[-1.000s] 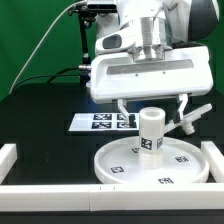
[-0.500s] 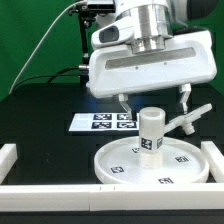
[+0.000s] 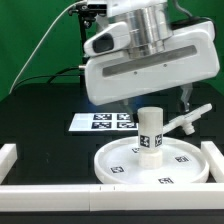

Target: Assemble round table

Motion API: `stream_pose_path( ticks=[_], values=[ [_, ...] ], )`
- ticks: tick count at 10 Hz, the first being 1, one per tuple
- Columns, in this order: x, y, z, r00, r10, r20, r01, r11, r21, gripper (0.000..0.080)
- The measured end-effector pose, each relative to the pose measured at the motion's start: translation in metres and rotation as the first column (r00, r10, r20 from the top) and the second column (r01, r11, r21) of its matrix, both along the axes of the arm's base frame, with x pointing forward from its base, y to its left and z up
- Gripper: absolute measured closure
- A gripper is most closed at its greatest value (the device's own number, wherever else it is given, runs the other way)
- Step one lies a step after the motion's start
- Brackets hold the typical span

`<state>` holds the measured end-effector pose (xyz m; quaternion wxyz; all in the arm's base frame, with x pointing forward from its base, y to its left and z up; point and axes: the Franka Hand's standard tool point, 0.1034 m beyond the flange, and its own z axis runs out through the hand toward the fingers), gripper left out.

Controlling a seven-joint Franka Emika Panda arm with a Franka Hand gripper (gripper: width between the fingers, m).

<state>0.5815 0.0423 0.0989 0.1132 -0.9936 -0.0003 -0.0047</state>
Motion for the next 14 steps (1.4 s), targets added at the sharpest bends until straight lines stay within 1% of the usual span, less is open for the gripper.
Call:
stream_pose_path(
  ticks=[1, 2, 3, 5, 6, 7, 8, 9, 11, 13, 14],
  values=[
    [-0.012, 0.004, -0.015, 1.0, 0.006, -0.031, -0.006, 1.0, 0.002, 0.0151],
    [-0.015, 0.005, -0.019, 0.998, 0.008, -0.06, -0.007, 1.0, 0.01, 0.0151],
    [-0.013, 0.004, -0.017, 0.999, 0.007, -0.052, -0.006, 1.0, 0.009, 0.0151],
    [-0.014, 0.004, -0.018, 0.999, 0.007, -0.054, -0.007, 1.0, 0.009, 0.0151],
    [-0.017, 0.001, -0.018, 0.998, 0.023, -0.052, -0.023, 1.0, 0.001, 0.0151],
    [-0.022, -0.007, -0.013, 0.998, 0.037, -0.052, -0.038, 0.999, -0.019, 0.0151],
    [-0.021, -0.013, -0.001, 0.999, 0.033, -0.037, -0.034, 0.999, -0.028, 0.0151],
    [-0.02, -0.014, 0.003, 1.0, 0.024, -0.014, -0.025, 0.999, -0.036, 0.0151],
    [-0.025, -0.004, -0.002, 1.0, 0.03, -0.008, -0.03, 0.999, -0.039, 0.0151],
    [-0.038, -0.007, -0.023, 0.999, 0.048, -0.008, -0.048, 0.998, -0.049, 0.0151],
    [-0.039, -0.008, -0.026, 0.999, 0.048, -0.01, -0.048, 0.998, -0.05, 0.0151]
  ],
)
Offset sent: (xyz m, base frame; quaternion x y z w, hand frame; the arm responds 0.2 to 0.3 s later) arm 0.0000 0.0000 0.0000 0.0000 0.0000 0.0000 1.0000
